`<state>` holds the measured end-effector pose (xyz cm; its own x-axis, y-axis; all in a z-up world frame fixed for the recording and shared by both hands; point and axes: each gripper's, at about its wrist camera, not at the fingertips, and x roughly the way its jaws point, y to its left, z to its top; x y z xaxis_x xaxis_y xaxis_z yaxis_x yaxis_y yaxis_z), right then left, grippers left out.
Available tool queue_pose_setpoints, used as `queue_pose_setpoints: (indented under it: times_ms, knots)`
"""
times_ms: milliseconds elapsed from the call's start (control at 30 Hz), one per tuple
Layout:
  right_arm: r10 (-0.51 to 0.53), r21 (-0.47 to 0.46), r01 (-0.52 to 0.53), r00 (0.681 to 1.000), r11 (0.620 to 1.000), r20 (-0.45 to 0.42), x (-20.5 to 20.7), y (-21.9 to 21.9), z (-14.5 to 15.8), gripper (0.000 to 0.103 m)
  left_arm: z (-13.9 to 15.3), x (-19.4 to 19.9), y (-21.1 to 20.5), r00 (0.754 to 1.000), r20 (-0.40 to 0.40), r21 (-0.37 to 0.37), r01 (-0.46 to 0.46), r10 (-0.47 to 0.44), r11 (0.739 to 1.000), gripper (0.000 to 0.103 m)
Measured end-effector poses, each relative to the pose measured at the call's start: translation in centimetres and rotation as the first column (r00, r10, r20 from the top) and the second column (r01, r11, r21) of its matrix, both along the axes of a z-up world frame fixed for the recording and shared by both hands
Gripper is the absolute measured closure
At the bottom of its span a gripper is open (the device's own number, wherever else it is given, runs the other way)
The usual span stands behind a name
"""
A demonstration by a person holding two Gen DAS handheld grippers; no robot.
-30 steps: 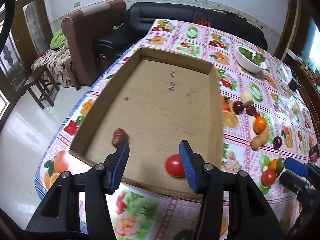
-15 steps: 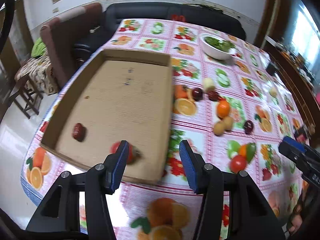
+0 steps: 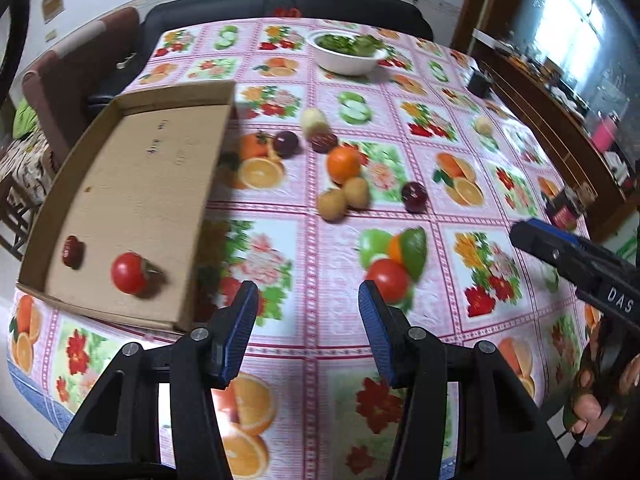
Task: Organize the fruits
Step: 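Move the left gripper to the large tomato while the right gripper grasps a dark plum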
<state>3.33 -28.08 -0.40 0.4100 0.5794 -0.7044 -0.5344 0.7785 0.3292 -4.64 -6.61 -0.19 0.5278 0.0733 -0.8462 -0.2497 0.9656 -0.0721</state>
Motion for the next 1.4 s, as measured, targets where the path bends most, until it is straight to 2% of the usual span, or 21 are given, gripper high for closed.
queue_pose_setpoints:
  times_ms: [300,633,800,1400]
  knots:
    - [0.003,0.009,-0.003,1.000,1.000,-0.004,0.1,0.0,-0.2,0.051,-0.7,0.3,-1.2,0.999,-0.025,-0.010,0.029,-0.029,1.000,0.052]
    - [0.003,0.012,-0.003,1.000,1.000,-0.019,0.6,0.5,-0.9,0.051,-1.5,0.9,-1.7,0.996,-0.029,-0.082,0.081,-0.083,0.993,0.052]
    - [0.009,0.012,-0.009,1.000,1.000,-0.025,1.2,1.1,-1.2,0.051,-2.0,1.6,-2.6,0.993,-0.043,-0.089,0.110,-0.114,0.990,0.052]
    - [0.032,-0.044,-0.035,0.997,0.998,-0.069,5.2,6.8,-4.3,0.051,-4.5,4.8,-2.6,0.985,-0.073,-0.152,0.143,-0.156,0.978,0.053]
